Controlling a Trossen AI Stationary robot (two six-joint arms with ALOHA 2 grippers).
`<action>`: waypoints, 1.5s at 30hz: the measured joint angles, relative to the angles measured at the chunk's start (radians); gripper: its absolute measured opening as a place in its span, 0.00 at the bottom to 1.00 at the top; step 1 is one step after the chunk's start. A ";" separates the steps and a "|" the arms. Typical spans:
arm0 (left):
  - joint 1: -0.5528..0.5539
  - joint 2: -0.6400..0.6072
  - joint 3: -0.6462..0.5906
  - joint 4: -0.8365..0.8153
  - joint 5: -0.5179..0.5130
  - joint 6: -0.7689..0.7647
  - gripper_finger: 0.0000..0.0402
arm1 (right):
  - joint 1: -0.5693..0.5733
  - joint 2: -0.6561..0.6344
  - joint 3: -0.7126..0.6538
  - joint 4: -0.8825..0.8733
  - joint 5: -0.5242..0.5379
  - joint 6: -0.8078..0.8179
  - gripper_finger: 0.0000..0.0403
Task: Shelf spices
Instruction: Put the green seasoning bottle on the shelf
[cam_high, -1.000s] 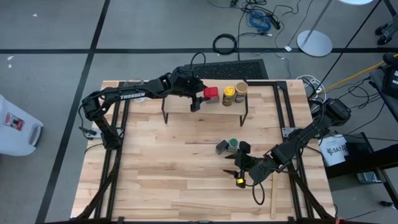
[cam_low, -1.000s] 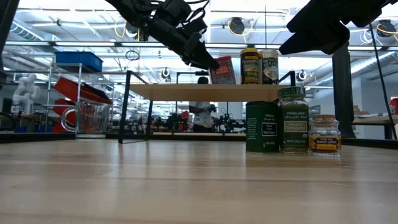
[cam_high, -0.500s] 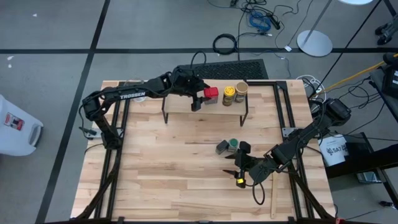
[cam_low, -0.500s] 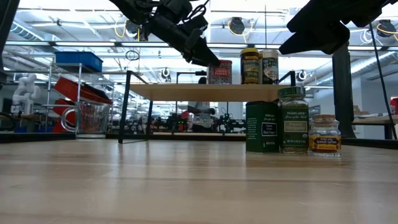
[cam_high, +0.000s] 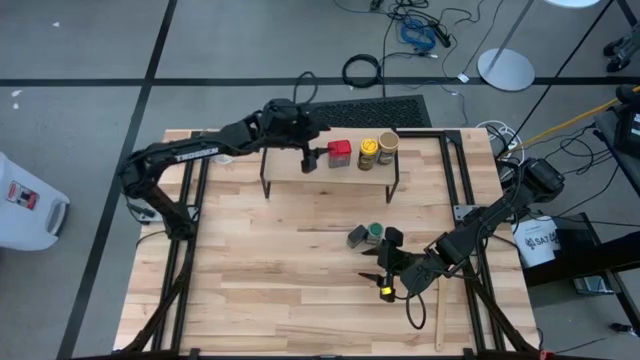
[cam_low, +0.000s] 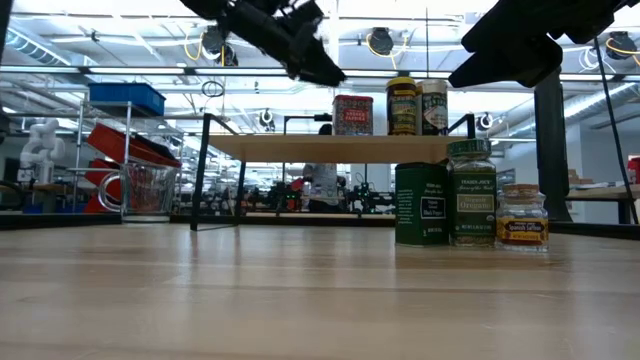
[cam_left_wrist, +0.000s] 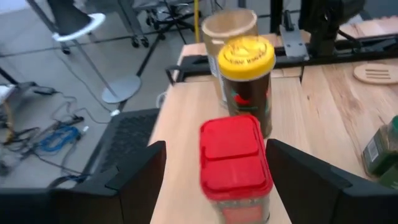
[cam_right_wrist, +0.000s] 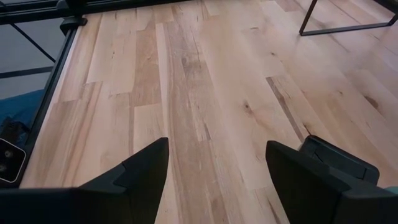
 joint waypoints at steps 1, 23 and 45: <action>-0.003 -0.017 0.000 -0.013 -0.012 -0.001 0.71 | 0.001 0.000 0.000 -0.001 0.000 0.000 0.64; -0.566 -0.047 -0.178 0.046 -0.445 -0.288 0.71 | 0.005 -0.029 0.001 -0.064 -0.002 0.063 0.64; -0.619 0.292 -0.183 0.302 -0.648 -0.627 0.71 | 0.029 -0.153 0.001 -0.341 -0.053 0.214 0.64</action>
